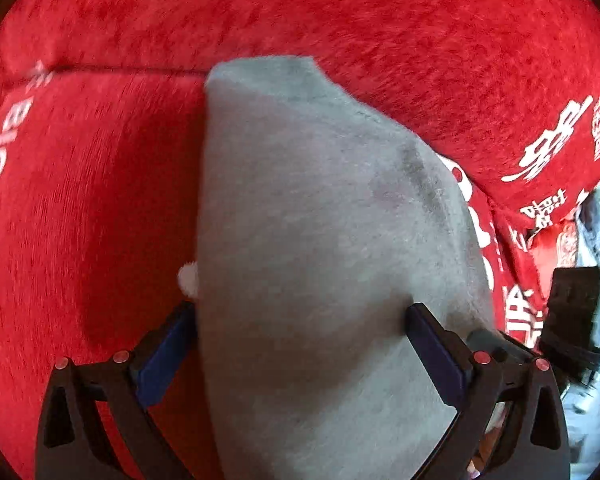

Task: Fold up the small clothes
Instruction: 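Grasp the bundle with the left gripper while the right gripper holds the folded edge, then open both grippers and release the folded bundle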

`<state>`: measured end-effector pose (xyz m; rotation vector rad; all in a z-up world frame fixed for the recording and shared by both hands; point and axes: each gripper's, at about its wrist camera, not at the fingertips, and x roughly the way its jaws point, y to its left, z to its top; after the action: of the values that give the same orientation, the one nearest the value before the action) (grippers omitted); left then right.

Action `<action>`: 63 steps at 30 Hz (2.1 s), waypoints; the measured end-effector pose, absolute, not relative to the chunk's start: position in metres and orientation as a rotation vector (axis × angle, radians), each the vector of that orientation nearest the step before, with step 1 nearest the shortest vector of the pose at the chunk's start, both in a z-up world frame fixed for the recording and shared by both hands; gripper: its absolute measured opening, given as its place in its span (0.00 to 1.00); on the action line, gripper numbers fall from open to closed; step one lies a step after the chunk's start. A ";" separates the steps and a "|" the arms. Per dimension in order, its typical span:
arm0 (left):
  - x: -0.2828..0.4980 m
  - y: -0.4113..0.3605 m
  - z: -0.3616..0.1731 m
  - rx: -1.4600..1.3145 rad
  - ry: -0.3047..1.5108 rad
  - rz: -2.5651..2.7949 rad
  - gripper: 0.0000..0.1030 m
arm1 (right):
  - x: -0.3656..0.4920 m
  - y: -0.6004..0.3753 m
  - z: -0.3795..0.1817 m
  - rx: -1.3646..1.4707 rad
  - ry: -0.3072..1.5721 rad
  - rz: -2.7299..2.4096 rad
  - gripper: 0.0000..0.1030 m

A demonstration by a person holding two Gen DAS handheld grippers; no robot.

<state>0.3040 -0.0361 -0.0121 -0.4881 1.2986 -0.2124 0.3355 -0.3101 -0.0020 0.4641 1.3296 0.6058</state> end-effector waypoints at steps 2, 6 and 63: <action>0.302 -0.045 -0.006 -0.425 1.279 -0.222 0.74 | 0.335 -0.298 -0.003 0.421 1.357 0.580 0.53; 0.289 -0.042 0.010 -0.421 1.232 -0.254 0.46 | 0.329 -0.300 0.010 0.433 1.307 0.601 0.42; 0.021 0.057 0.058 -0.354 1.114 -0.098 0.73 | 0.108 -0.246 0.073 0.146 1.205 0.528 0.64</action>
<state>0.0213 0.0572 0.0577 -0.3538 1.1137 -0.0976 0.1082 -0.2461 0.0726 0.1456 1.2052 0.5285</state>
